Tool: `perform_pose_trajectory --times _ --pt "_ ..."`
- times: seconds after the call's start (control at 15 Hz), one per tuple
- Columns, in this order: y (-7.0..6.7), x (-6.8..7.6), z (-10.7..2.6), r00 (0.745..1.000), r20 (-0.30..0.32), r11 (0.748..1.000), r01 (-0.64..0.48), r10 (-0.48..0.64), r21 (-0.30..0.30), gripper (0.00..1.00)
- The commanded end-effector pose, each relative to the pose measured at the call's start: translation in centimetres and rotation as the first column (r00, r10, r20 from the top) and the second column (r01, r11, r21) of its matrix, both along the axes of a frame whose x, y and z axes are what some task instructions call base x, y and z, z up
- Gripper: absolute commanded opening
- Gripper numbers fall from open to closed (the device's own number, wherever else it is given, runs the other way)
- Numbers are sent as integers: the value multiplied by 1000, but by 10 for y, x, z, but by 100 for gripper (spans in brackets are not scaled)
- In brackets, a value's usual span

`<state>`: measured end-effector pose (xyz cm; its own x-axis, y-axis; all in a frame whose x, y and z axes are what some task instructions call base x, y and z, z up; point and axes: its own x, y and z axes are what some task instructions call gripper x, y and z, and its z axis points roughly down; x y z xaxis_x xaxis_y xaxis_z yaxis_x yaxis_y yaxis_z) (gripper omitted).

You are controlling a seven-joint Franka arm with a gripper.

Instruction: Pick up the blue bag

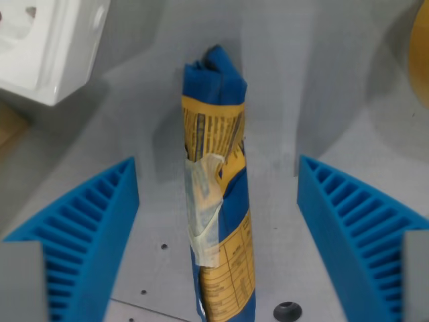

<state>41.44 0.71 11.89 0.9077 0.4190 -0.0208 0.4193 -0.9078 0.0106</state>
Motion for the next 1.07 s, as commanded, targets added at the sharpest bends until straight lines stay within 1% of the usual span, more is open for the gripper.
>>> perform_pose_trajectory --times 0.07,0.8,1.07 --pt "-3 -2 3 997 76 999 -14 18 -51 0" --pt "-3 -2 3 997 76 999 -14 18 -51 0" --pt "-6 -8 23 998 68 999 -13 17 -50 0"
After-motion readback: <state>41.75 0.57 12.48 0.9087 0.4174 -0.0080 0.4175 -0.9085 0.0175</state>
